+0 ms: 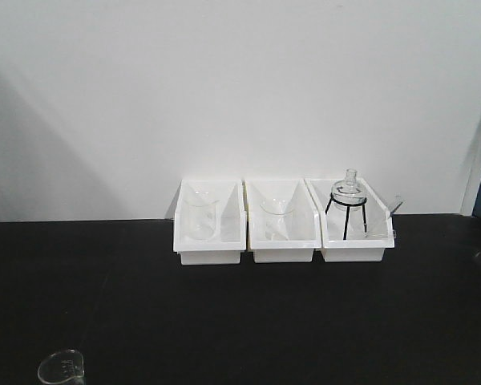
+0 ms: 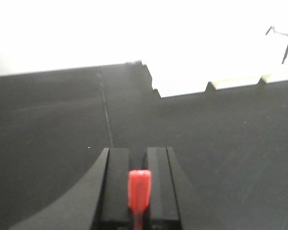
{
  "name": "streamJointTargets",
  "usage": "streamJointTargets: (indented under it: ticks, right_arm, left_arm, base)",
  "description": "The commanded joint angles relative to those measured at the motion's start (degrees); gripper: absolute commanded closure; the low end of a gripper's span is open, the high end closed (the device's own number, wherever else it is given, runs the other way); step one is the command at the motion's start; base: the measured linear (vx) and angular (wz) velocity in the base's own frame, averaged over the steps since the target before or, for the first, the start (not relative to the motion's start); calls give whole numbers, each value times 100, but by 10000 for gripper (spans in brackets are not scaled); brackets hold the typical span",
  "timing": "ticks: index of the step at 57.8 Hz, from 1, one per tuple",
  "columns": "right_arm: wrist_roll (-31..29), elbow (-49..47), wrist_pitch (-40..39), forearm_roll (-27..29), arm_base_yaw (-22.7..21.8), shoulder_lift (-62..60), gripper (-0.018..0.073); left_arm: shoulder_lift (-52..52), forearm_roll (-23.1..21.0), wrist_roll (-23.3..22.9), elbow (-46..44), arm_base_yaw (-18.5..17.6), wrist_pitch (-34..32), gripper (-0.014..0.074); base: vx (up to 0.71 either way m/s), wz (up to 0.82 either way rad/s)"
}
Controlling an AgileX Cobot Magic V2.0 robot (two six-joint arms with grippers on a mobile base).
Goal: Sort red and green spoons into left cabinet
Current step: 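Lift both spoons up out of their beakers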
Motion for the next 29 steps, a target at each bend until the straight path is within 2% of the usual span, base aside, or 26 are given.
streamJointTargets:
  ticks: [1,7,17,29]
  right_arm:
    - [24,-146,-358,139,-7,-99,562]
    - [-22,-69,-430,113,-7,-338,562]
    - [-22,701,-918,143,-7,-910,562]
    - [72,1234,-1198,158,-7,-1458,562]
  left_arm:
    - [-871,-95,14,505,-32,-665,600]
    - [-1737,-89,14,1030,-32,-632,600]
    - [-2745,-85,14,1477,-32,-519,600]
    - [-2965,-47,14,1513,-32,-304,600]
  base:
    - [0,0]
    - [0,0]
    - [0,0]
    - [0,0]
